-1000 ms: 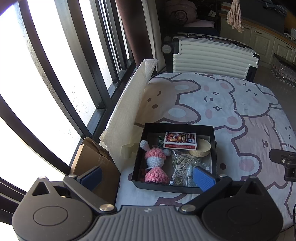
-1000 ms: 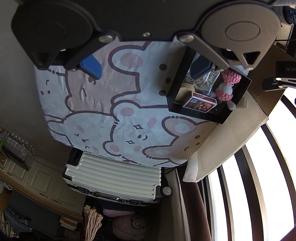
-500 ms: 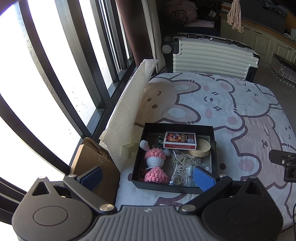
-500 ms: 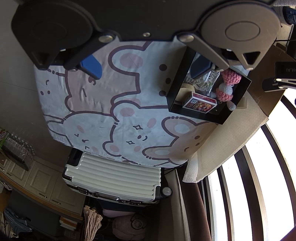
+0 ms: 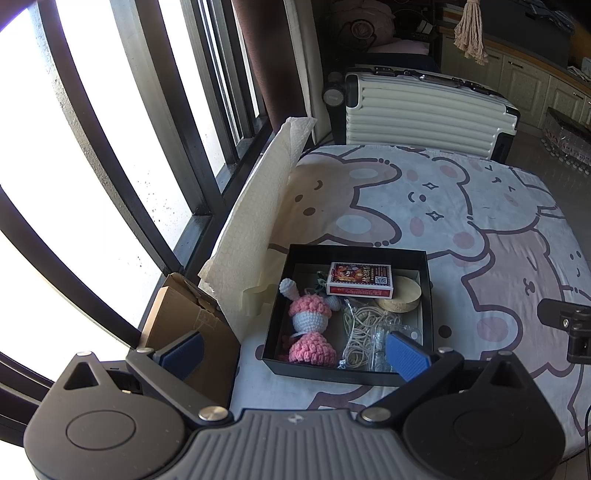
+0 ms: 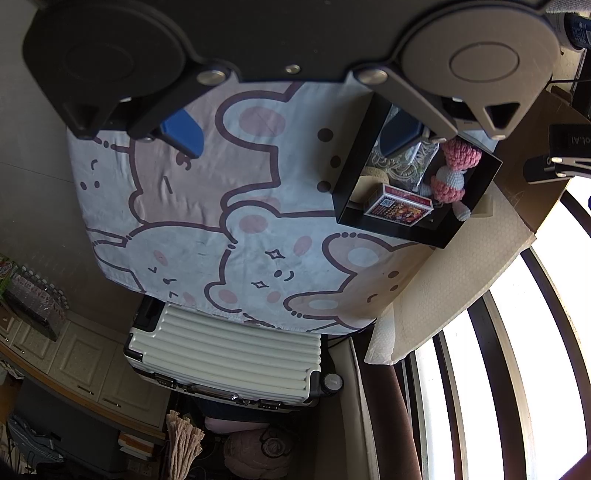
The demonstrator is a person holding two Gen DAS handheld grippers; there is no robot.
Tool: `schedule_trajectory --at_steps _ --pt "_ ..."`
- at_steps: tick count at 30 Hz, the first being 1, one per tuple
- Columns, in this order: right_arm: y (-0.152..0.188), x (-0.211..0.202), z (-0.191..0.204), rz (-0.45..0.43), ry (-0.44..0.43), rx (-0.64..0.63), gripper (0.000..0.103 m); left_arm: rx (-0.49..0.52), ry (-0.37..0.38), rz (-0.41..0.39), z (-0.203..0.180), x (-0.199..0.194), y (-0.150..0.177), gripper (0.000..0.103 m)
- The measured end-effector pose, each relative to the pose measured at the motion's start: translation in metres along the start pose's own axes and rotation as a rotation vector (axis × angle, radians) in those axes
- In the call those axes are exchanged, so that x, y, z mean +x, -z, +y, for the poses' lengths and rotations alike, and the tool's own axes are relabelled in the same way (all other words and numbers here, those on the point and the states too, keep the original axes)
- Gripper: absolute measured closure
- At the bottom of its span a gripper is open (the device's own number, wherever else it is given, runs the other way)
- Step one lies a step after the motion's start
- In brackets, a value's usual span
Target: Organize objects
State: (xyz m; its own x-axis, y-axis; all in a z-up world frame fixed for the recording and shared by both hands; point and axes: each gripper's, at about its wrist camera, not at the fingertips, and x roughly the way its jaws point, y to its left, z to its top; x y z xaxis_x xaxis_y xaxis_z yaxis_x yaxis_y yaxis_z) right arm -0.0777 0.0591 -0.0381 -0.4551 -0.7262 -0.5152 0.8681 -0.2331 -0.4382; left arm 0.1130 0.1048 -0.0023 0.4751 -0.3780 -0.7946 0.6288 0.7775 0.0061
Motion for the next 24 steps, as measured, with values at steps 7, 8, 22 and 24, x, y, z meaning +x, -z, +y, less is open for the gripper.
schedule_trajectory --at_steps 7,8,22,24 --pt "-0.0002 0.0000 -0.0001 -0.002 0.000 -0.001 0.000 -0.001 0.000 0.001 0.0001 0.0001 -0.0001 0.000" --pt "-0.0001 0.0001 -0.0001 -0.003 0.000 -0.001 0.000 -0.001 0.000 0.001 0.0001 0.0000 -0.0001 0.000" --pt "-0.0005 -0.0001 -0.0003 -0.006 -0.001 -0.002 0.000 0.000 0.001 0.000 0.0005 0.0002 -0.0003 0.000" --pt "-0.0005 0.0000 -0.0003 -0.007 0.000 -0.001 0.000 0.000 0.001 0.000 0.0005 0.0002 -0.0003 0.000"
